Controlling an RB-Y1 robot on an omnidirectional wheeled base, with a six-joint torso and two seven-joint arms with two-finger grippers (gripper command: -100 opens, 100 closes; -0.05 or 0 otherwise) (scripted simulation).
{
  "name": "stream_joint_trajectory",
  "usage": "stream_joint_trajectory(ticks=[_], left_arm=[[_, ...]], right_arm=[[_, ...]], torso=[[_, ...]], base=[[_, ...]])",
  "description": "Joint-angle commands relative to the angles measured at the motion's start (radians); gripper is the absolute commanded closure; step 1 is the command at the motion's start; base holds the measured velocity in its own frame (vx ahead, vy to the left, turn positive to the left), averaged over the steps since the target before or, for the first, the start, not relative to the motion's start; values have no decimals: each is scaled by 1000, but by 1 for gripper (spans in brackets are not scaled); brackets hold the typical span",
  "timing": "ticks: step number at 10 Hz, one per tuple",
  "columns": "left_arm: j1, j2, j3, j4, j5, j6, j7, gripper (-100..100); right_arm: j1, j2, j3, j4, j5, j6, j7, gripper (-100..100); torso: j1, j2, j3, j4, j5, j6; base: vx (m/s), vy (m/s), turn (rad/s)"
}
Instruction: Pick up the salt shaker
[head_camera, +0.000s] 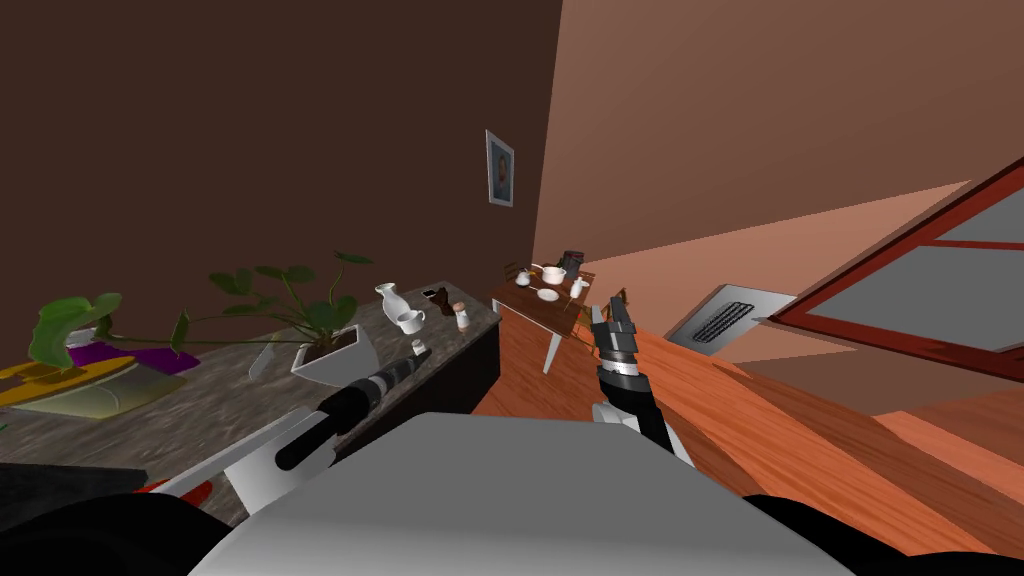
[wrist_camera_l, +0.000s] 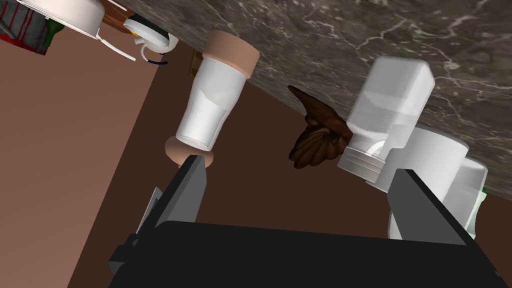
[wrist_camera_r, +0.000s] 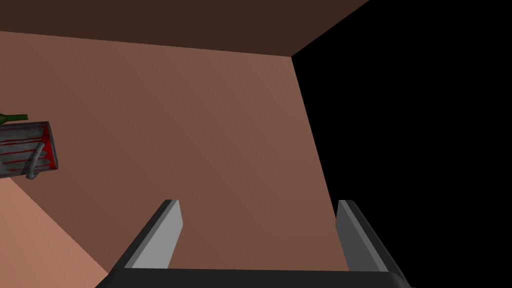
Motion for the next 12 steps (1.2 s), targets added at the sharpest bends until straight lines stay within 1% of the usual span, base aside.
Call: stream_joint_trajectory(ticks=[1,2,4,5,6,7,8,11,12], left_arm=[[29,31,10,13,0,29,6,-100],[54,59,13,27,-3,62,10,-100],[72,82,14,36,-5,87,13,-100],[82,96,15,42,-6,102,15,-100],[74,89,15,48,-4,84,15,-100],[75,90,16,49,-4,86,15,0],[59,88,20,75,8,94,22,-100],[12,83,33,154,45,117,42,-100],[-4,82,38,181,57,125,48,-100]], right_arm=[[0,0,0,0,0,0,0,0],[0,0,0,0,0,0,0,0],[0,0,0,0,0,0,0,0],[0,0,0,0,0,0,0,0],[0,0,0,0,0,0,0,0],[0,0,0,0,0,0,0,0],[0,0,0,0,0,0,0,0],[-1,0,0,0,0,0,0,0],[-1,0,0,0,0,0,0,0]], torso=[[0,0,0,0,0,0],[1,1,1,0,0,0],[2,-3,-1,-1,0,0],[0,-2,-1,0,0,0],[-1,1,1,0,0,0],[-2,5,3,1,0,0],[-2,7,4,2,0,0],[-1,17,10,4,0,0],[-3,19,11,4,-1,0]], base=[[103,31,-64],[153,61,-123],[156,40,-58],[84,9,-57],[30,6,-11],[8,2,1],[-43,-3,-219],[-147,-4,-352],[-161,-32,-219]])
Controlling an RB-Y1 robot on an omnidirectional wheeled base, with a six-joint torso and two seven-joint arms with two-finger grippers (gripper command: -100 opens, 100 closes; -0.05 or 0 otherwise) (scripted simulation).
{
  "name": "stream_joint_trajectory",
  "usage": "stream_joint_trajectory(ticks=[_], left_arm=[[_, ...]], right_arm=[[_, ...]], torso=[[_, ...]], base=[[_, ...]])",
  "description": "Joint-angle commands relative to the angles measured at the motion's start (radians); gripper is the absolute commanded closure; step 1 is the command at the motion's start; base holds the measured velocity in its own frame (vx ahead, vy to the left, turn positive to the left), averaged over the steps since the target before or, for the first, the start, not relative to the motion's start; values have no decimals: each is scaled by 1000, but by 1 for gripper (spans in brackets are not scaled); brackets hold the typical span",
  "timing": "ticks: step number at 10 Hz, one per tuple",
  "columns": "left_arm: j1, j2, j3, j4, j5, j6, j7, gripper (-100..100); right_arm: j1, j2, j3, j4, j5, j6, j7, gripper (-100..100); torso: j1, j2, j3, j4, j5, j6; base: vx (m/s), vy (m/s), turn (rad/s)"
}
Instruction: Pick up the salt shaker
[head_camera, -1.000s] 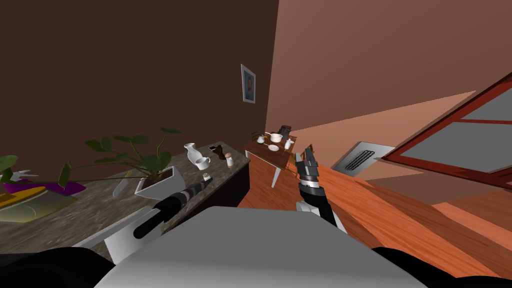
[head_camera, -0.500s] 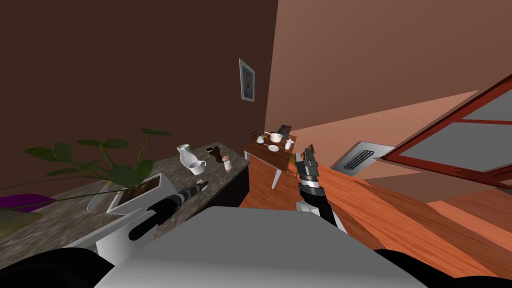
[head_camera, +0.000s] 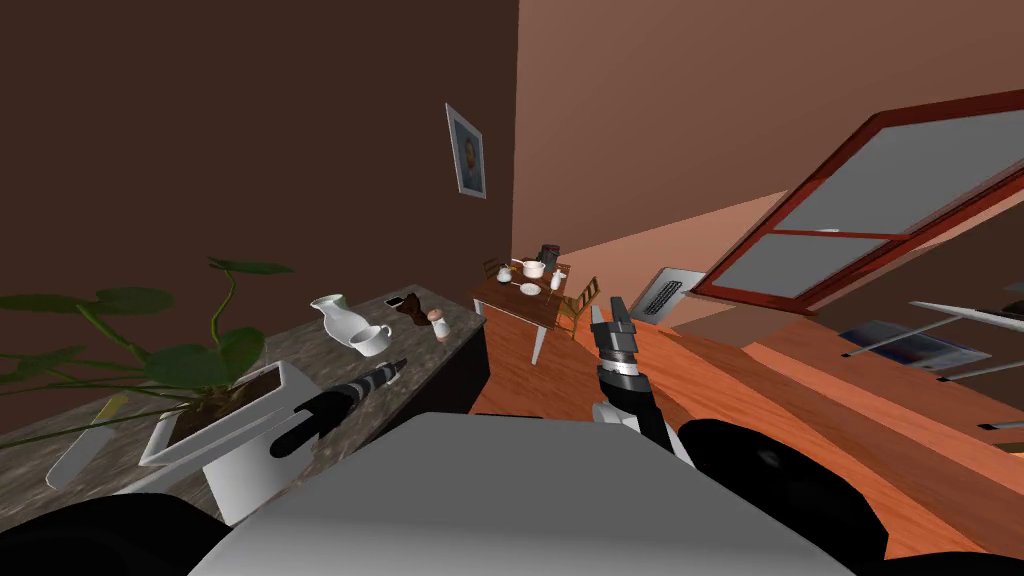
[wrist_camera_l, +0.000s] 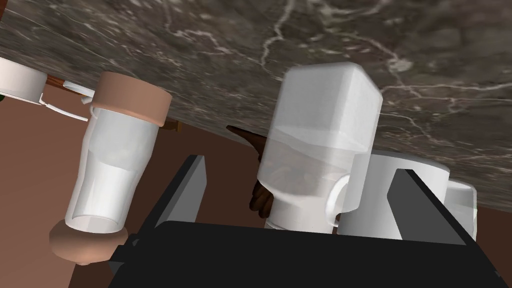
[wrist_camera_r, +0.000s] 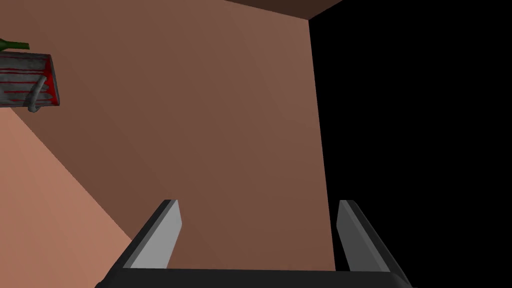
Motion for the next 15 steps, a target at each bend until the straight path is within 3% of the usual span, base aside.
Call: stream_joint_trajectory(ticks=[1,5,6,7,11,12,13,15], left_arm=[[-27,3,8,40,25,19,13,-100],[-90,-4,26,146,74,49,39,-100],[-83,-4,22,135,65,40,34,-100],[-84,-4,22,138,66,42,36,100],[-85,-4,24,137,66,41,36,100],[-85,-4,24,137,66,41,36,0],[-74,-2,21,120,62,42,33,100],[-43,1,12,67,37,26,19,100]], right_arm=[[0,0,0,0,0,0,0,0],[0,0,0,0,0,0,0,0],[0,0,0,0,0,0,0,0],[0,0,0,0,0,0,0,0],[1,0,0,0,0,0,0,0],[1,0,0,0,0,0,0,0],[1,0,0,0,0,0,0,0],[1,0,0,0,0,0,0,0]], torso=[[0,0,0,0,0,0],[2,-1,-1,0,1,0],[2,-2,-1,-1,1,1],[3,-6,-3,-1,2,0],[5,-13,-8,-4,3,0],[5,-13,-8,-4,3,0],[5,-13,-8,-4,3,0],[6,-18,-11,-5,2,-2]], base=[[-156,-11,-276],[-146,-22,-319],[-62,-14,-67],[-12,-2,18],[0,0,0],[0,0,0],[44,8,180],[129,25,343]])
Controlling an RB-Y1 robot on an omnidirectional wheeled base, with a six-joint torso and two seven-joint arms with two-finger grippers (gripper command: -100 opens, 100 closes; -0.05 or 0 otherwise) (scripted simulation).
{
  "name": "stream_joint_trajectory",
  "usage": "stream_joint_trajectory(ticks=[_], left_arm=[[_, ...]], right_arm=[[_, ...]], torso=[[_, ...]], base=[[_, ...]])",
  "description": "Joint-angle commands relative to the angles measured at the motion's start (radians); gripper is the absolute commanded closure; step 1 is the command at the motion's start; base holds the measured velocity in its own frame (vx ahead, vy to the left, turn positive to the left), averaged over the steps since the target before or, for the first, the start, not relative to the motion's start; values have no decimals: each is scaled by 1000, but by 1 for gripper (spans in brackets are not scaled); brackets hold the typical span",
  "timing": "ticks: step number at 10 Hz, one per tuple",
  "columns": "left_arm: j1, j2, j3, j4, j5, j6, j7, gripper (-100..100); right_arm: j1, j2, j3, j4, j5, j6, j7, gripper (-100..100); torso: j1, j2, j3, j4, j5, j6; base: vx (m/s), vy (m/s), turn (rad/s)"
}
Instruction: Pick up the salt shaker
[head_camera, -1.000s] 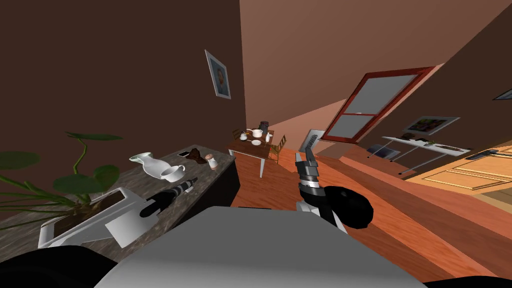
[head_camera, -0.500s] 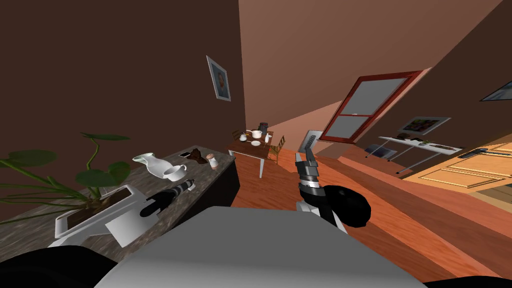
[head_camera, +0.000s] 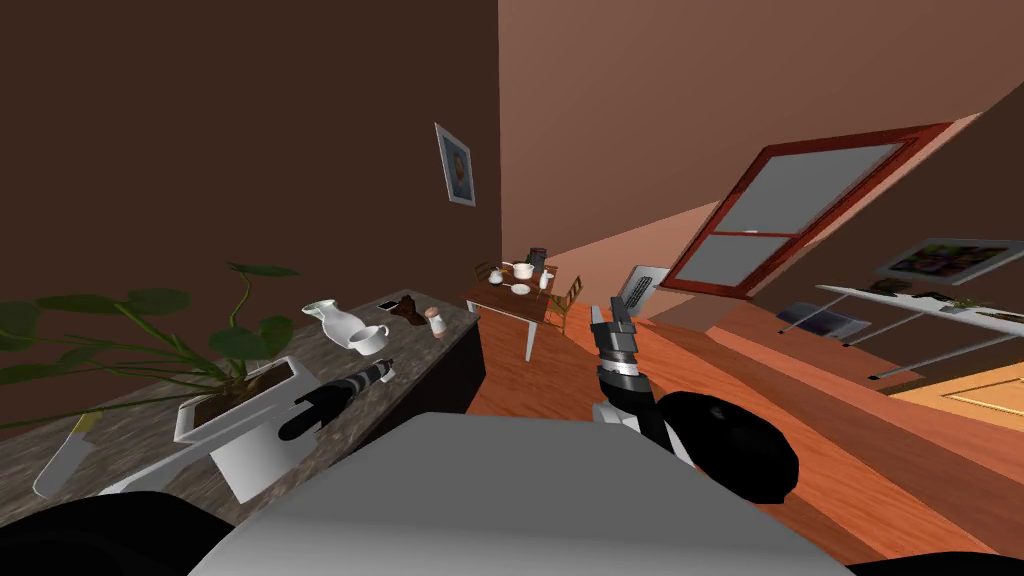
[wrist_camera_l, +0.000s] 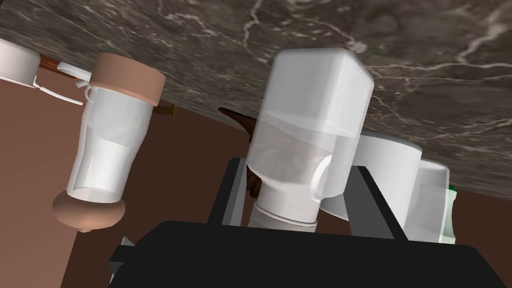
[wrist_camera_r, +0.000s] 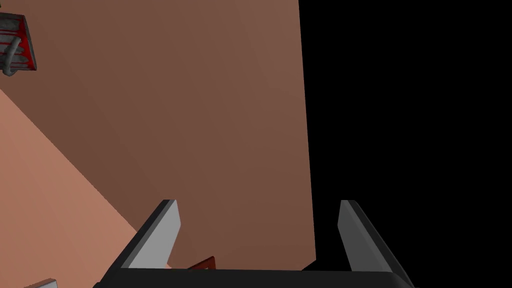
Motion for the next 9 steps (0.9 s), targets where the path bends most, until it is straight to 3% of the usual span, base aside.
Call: stream_joint_trajectory(ticks=[1,7,8,9], left_arm=[[31,1,-4,-45,-21,-14,-11,100],[126,10,-31,-204,-95,-60,-51,100],[119,17,-23,-188,-82,-55,-44,100],[122,16,-23,-192,-83,-57,-45,0]], right_arm=[[0,0,0,0,0,0,0,0],[0,0,0,0,0,0,0,0],[0,0,0,0,0,0,0,0],[-1,0,0,0,0,0,0,0]], torso=[[0,0,0,0,0,0],[0,-2,-1,0,0,2],[-1,-2,-1,0,0,3],[0,1,0,0,0,4]], base=[[183,37,341],[151,12,309],[68,-11,64],[11,-3,-13]])
